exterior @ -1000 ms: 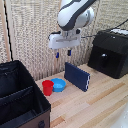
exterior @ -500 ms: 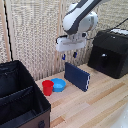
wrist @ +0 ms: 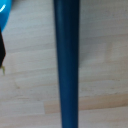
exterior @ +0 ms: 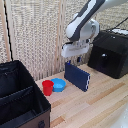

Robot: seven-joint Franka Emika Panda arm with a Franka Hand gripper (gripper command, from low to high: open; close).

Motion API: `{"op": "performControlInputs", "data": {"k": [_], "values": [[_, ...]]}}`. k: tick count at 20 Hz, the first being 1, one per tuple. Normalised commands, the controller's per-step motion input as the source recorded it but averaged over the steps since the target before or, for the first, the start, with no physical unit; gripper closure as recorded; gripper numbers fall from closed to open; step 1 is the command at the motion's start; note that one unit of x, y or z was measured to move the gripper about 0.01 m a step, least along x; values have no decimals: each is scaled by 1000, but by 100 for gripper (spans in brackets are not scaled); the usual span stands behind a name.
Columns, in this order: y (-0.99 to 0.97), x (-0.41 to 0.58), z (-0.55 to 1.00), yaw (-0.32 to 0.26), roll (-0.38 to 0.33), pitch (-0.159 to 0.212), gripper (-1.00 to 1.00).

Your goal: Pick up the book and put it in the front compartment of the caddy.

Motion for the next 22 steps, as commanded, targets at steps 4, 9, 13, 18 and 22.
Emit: {"op": "performControlInputs", "data": {"k": [4, 9, 13, 18, 22], "values": [[-44, 121, -276, 112, -29, 60, -100], [87, 95, -219, 101, -49, 37, -100], [-73, 219, -291, 103, -38, 9, -100], [-225, 223, -143, 121, -8, 88, 100], [-116, 256, -51, 118, 0, 133, 100]]}}
